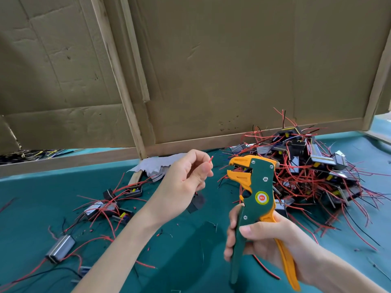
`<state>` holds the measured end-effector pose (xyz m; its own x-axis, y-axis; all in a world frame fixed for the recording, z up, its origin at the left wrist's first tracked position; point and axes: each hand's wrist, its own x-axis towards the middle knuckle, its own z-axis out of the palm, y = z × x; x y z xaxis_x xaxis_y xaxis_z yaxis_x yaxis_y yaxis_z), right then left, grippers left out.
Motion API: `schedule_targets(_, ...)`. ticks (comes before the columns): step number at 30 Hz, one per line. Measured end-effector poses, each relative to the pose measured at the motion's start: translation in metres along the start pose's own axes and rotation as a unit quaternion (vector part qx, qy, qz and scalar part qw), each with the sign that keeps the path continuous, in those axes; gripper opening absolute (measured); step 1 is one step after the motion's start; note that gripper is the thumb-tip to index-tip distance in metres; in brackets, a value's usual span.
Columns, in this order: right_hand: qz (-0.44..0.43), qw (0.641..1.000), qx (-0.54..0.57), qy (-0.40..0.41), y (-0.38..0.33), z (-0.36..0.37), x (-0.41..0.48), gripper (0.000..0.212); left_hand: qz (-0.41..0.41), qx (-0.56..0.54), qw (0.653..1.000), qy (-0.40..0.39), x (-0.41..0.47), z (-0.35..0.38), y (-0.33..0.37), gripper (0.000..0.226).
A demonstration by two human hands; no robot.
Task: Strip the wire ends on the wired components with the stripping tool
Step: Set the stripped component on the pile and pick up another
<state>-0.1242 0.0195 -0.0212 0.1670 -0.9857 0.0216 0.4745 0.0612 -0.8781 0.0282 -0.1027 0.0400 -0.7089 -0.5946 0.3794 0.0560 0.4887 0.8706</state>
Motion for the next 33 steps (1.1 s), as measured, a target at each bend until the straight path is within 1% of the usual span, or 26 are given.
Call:
schedule_targets(10,0.003,1.0,-0.018,-0.013,0.0,0.001,-0.003,0.019,-0.002,0.018,1.0,-0.016,-0.003,0.001,0.002,0.012)
schedule_targets(13,0.003,1.0,-0.025,-0.017,0.0,0.0,-0.003,0.019,0.0,0.035,0.999,-0.01,-0.003,0.0,0.001,0.008)
schedule_targets(17,0.007,0.999,-0.036,-0.016,0.001,-0.001,-0.004,0.019,0.005,0.026,1.0,-0.009,-0.004,0.001,0.001,0.001)
schedule_targets(20,0.009,0.999,-0.034,-0.01,0.0,0.0,-0.005,0.019,0.017,0.047,0.999,-0.009,-0.004,0.001,0.001,0.01)
schedule_targets(25,0.005,0.999,-0.048,0.002,0.0,0.002,-0.007,0.016,0.02,0.059,0.998,-0.009,-0.004,0.0,0.003,0.015)
schedule_targets(27,0.004,0.998,-0.06,0.027,0.001,0.003,-0.007,0.016,0.012,0.061,0.998,-0.011,-0.004,0.0,0.003,0.015)
schedule_targets(29,0.007,0.995,-0.082,0.056,0.005,0.003,-0.008,0.023,0.006,0.064,0.998,-0.017,-0.004,-0.001,0.002,0.015)
schedule_targets(31,0.001,0.988,-0.117,0.104,0.011,0.003,-0.007,0.038,-0.003,0.055,0.998,-0.028,-0.004,-0.001,0.001,0.016)
schedule_targets(33,-0.017,0.978,-0.123,0.167,0.015,0.0,-0.005,0.054,-0.027,0.012,0.999,-0.039,-0.004,0.0,-0.002,0.012)
